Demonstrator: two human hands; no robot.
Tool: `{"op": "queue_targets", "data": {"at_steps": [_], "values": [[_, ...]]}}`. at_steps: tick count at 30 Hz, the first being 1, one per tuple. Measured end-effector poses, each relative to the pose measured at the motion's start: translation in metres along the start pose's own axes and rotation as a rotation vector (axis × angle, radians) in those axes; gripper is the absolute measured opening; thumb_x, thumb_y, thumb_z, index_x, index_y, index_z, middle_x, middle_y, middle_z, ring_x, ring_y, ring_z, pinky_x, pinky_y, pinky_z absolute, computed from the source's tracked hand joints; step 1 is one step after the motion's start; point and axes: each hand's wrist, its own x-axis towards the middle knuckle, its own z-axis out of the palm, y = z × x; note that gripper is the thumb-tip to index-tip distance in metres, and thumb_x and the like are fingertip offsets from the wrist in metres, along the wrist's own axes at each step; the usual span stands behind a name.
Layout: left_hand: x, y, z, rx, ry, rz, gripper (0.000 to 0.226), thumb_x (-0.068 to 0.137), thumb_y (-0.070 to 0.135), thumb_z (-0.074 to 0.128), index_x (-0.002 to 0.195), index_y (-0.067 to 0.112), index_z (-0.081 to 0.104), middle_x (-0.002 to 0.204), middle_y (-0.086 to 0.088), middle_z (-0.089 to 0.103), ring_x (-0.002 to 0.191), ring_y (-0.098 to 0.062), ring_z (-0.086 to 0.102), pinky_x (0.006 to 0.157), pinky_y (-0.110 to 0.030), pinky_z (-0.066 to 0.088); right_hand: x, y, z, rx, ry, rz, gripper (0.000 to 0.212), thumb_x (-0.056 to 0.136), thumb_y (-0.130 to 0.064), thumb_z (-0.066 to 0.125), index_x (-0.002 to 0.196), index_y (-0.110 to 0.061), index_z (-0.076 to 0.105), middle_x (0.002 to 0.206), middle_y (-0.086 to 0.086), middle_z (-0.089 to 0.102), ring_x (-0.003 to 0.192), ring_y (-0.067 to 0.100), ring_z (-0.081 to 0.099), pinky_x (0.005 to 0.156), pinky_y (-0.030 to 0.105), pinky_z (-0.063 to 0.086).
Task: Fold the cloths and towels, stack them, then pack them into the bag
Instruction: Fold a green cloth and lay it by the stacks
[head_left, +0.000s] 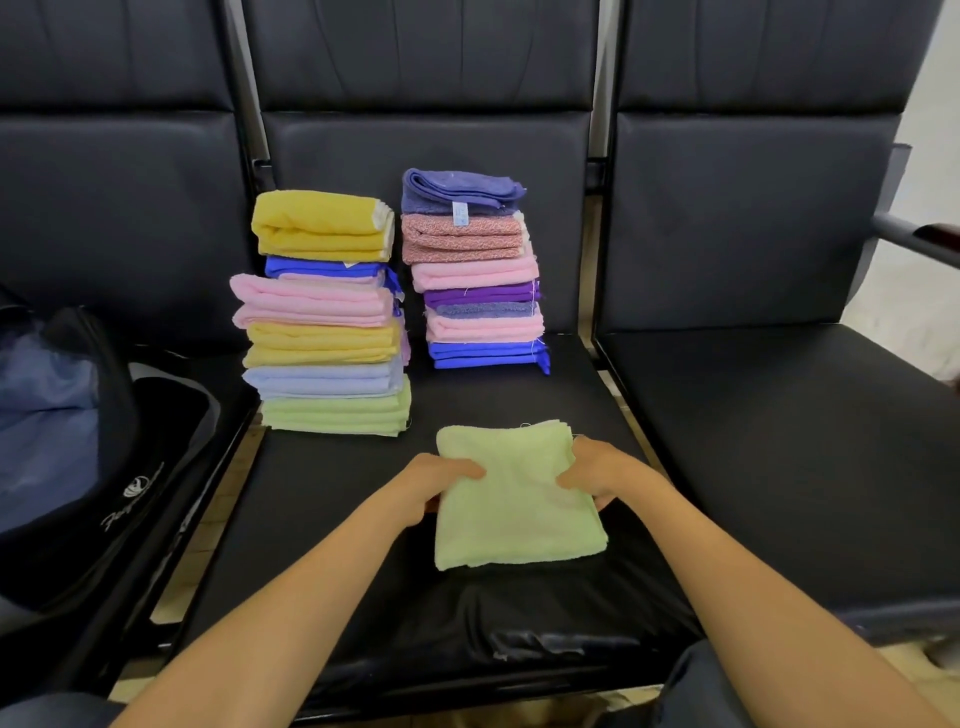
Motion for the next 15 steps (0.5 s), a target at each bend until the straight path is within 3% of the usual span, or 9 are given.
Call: {"op": "queue_targets", "data": {"at_steps": [4, 6, 9, 12, 15], "values": [[-0.019, 0.026, 0.009, -0.087, -0.089, 0.091, 0.047, 0.08, 0.026, 0.068, 0.123, 0.01, 0.055, 0.113, -0.013, 0.066, 0.104, -0.028, 0.063, 0.094, -0.042, 0.05, -0.007, -0.006, 0.0, -0.009, 0.084, -0.03, 0.013, 0.096, -0.018, 0.048, 0.104, -0.009, 0.051, 0.096, 0.005, 0.06, 0.091, 0.023, 0.064, 0.072, 0.033, 0.059], [-0.033, 0.044, 0.013, -0.07, -0.107, 0.15, 0.041, 0.084, 0.024, 0.064, 0.121, 0.01, 0.054, 0.113, -0.013, 0.065, 0.104, -0.028, 0.062, 0.095, -0.042, 0.049, -0.008, -0.011, 0.003, 0.119, 0.108, -0.051, 0.026, 0.1, -0.03, 0.041, 0.11, -0.008, 0.051, 0.098, 0.007, 0.062, 0.088, 0.022, 0.063, 0.077, 0.036, 0.058], [-0.057, 0.071, 0.014, -0.077, -0.135, 0.229, 0.03, 0.087, 0.023, 0.063, 0.114, 0.009, 0.059, 0.107, -0.012, 0.068, 0.099, -0.025, 0.065, 0.089, -0.038, 0.051, -0.013, -0.019, 0.009, 0.642, -0.012, 0.003, 0.054, 0.096, -0.056, 0.037, 0.124, -0.013, 0.053, 0.103, 0.007, 0.065, 0.088, 0.022, 0.063, 0.07, 0.037, 0.054], [-0.076, 0.089, 0.002, -0.13, -0.169, 0.261, 0.03, 0.086, 0.024, 0.065, 0.113, 0.011, 0.06, 0.105, -0.01, 0.07, 0.097, -0.024, 0.067, 0.084, -0.036, 0.052, -0.02, -0.023, 0.008, 1.14, -0.25, -0.059, 0.063, 0.09, -0.068, 0.037, 0.121, -0.02, 0.063, 0.111, 0.01, 0.07, 0.1, 0.026, 0.065, 0.079, 0.038, 0.051], [-0.084, 0.092, -0.015, -0.203, -0.156, 0.273, 0.035, 0.085, 0.025, 0.066, 0.117, 0.012, 0.06, 0.109, -0.011, 0.07, 0.1, -0.025, 0.066, 0.082, -0.036, 0.053, -0.027, -0.027, 0.005, 1.338, -0.355, -0.173, 0.065, 0.089, -0.069, 0.036, 0.126, -0.021, 0.061, 0.112, 0.011, 0.07, 0.096, 0.028, 0.069, 0.081, 0.038, 0.053]]}}
